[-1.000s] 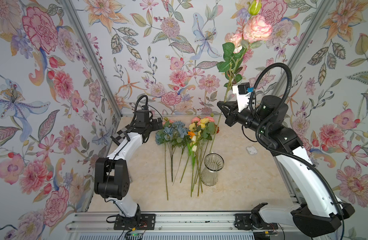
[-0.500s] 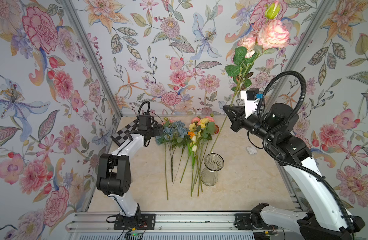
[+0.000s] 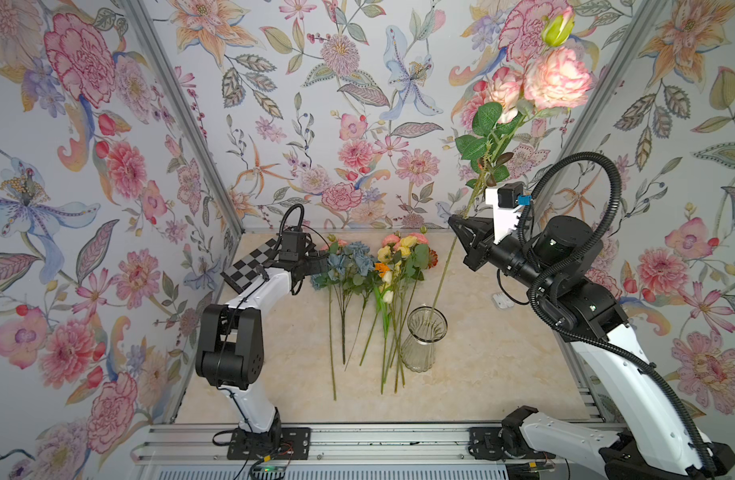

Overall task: Place the pink flowers into the vase
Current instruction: Place the flower in the vase.

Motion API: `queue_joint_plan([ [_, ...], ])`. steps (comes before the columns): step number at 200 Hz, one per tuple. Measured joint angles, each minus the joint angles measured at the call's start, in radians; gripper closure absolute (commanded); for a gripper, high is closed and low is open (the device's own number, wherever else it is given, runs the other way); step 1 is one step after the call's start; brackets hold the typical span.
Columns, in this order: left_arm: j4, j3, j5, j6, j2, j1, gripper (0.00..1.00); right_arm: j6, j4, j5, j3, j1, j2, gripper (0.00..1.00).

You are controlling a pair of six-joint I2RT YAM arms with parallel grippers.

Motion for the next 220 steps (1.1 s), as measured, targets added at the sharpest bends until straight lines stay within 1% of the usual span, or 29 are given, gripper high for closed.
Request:
queue_joint_plan([
  [41, 0.000, 0.000, 0.000, 0.000, 0.008, -0.001, 0.01, 0.000, 0.008, 0.002, -0.007, 0.000, -0.006, 1.00],
  [91, 0.001, 0.002, 0.000, 0.000, 0.018, -0.001, 0.01, 0.017, 0.025, 0.002, -0.079, 0.000, -0.043, 1.00],
  [133, 0.001, 0.010, -0.004, 0.000, 0.035, -0.001, 0.00, 0.069, 0.072, 0.001, -0.216, 0.010, -0.046, 1.00],
  [184, 0.002, 0.010, -0.004, 0.000, 0.055, -0.001, 0.01, 0.083, 0.156, 0.020, -0.429, 0.069, -0.051, 1.00],
  [220, 0.003, 0.010, -0.004, 0.000, 0.056, -0.001, 0.01, 0.084, 0.195, 0.041, -0.507, 0.087, -0.053, 1.00],
])
